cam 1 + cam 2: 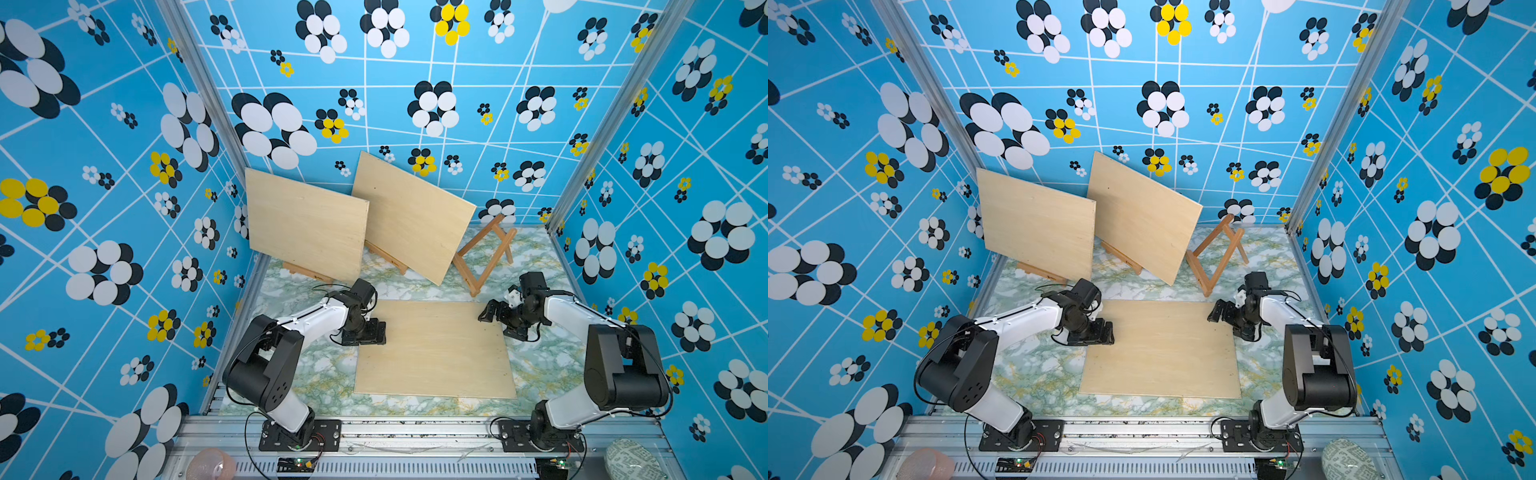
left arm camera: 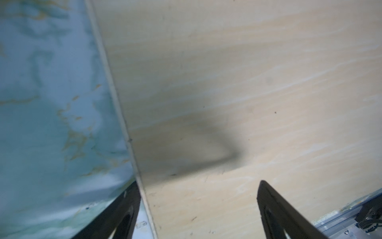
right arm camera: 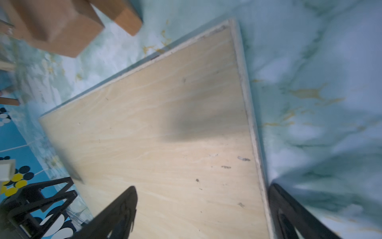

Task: Assemble the easel
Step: Pick up the drawing board from the center of the board.

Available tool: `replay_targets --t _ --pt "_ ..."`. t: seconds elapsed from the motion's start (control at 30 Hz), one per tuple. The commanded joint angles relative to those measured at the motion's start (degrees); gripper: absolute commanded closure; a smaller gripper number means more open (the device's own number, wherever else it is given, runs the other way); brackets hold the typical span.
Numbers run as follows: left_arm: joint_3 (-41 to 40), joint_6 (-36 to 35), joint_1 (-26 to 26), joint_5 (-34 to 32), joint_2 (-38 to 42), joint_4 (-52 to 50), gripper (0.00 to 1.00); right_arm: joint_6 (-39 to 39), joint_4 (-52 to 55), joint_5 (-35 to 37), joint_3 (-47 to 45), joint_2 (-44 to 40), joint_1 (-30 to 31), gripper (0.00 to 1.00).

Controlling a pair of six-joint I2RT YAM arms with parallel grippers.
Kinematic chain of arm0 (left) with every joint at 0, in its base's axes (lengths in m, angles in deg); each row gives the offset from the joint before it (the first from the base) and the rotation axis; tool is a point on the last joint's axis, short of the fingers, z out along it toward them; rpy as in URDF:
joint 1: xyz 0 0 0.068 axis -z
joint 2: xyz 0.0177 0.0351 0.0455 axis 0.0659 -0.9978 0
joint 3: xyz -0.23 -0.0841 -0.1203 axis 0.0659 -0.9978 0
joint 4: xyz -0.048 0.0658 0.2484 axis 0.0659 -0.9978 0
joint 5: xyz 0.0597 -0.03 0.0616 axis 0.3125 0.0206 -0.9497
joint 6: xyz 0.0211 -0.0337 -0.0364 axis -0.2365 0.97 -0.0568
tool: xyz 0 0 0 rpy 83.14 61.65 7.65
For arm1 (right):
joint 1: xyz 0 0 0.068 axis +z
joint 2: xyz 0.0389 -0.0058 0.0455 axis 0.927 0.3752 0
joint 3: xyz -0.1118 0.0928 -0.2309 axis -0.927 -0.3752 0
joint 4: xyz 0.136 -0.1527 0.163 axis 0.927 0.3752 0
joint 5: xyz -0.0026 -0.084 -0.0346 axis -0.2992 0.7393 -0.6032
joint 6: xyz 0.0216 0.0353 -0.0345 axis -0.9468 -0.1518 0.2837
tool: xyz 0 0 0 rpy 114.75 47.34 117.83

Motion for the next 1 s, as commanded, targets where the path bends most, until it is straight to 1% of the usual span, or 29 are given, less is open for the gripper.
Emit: replay_targets --t 0.0,0.27,0.53,0.97 --pt "0.0 2.8 2.7 20.0 2.2 9.7 0.12 -3.8 -2.3 -22.9 -4.1 3.6 3.2 0.01" --pt "-1.8 6.9 2.4 24.5 8.3 14.4 0.12 -4.1 -2.3 -22.1 -5.3 5.6 3.2 0.01" --pt "-3.4 10.4 2.1 25.1 12.6 17.4 0.12 -4.7 -1.9 -22.0 -6.7 5.4 3.1 0.01" --pt "-2.8 12.7 2.1 24.5 19.2 17.4 0.12 -5.9 -2.3 -22.7 -8.5 4.2 3.1 0.01"
